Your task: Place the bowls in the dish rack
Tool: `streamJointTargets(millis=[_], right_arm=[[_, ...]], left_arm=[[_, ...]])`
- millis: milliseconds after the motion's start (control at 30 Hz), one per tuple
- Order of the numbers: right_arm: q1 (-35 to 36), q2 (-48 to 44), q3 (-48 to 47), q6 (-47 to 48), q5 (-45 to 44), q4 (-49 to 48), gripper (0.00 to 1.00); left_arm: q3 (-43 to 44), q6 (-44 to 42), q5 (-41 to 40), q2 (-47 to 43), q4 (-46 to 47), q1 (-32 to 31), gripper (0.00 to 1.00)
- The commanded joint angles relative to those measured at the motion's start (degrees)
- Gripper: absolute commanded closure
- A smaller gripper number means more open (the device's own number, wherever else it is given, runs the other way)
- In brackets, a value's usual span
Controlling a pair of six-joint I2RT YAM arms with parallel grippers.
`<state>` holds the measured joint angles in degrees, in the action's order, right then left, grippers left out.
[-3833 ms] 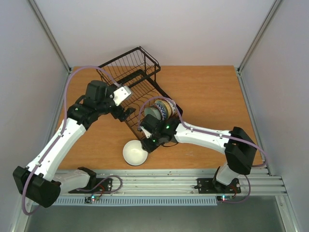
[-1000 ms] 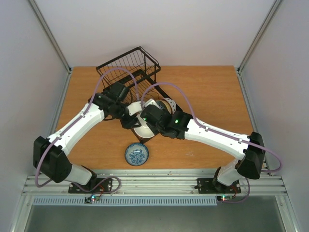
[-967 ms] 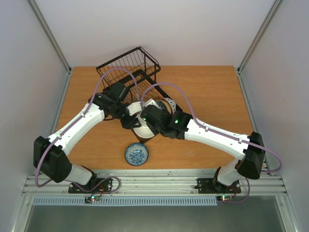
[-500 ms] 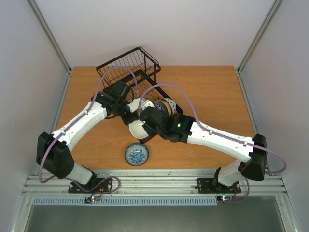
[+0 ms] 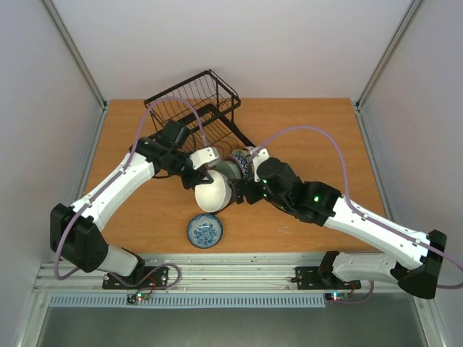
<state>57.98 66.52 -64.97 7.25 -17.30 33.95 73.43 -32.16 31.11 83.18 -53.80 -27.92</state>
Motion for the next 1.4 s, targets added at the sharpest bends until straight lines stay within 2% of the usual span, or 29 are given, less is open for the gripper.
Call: streamJointTargets(millis=[0,200,400,767,1067,1367], right_arm=[[-2.2,-3.73,5.82,-6.52,10.21,-7.83,0.01],[-2.34,-3.55,8.43,-10.39,16.62,-13.03,0.02],[-2.34,-2.46,9.65,-13.43,24.4,-17.52,0.09],[-2.34,-6.74,16.27,-19.84,22.22,-22.8,0.15],[-2.34,-5.33,18.37,-21.12,26.68,-28.94,0.16],[-2.38,-3.56,18.24,-21.42,29.42,-30.85,0.17]], left_arm=[[0.0,-0.75,8.4,-2.34,1.03,2.26,1.0],[-0.81,0.46,9.0,-2.71,3.1,2.92,0.99],[-1.08,0.7,10.05,-2.87,3.44,3.3,0.99],[-2.22,-0.5,15.58,-4.97,3.79,5.88,0.99],[-2.2,-1.5,19.29,-5.47,2.69,6.69,0.99],[-2.06,-1.76,21.91,-5.84,2.2,7.69,0.99]])
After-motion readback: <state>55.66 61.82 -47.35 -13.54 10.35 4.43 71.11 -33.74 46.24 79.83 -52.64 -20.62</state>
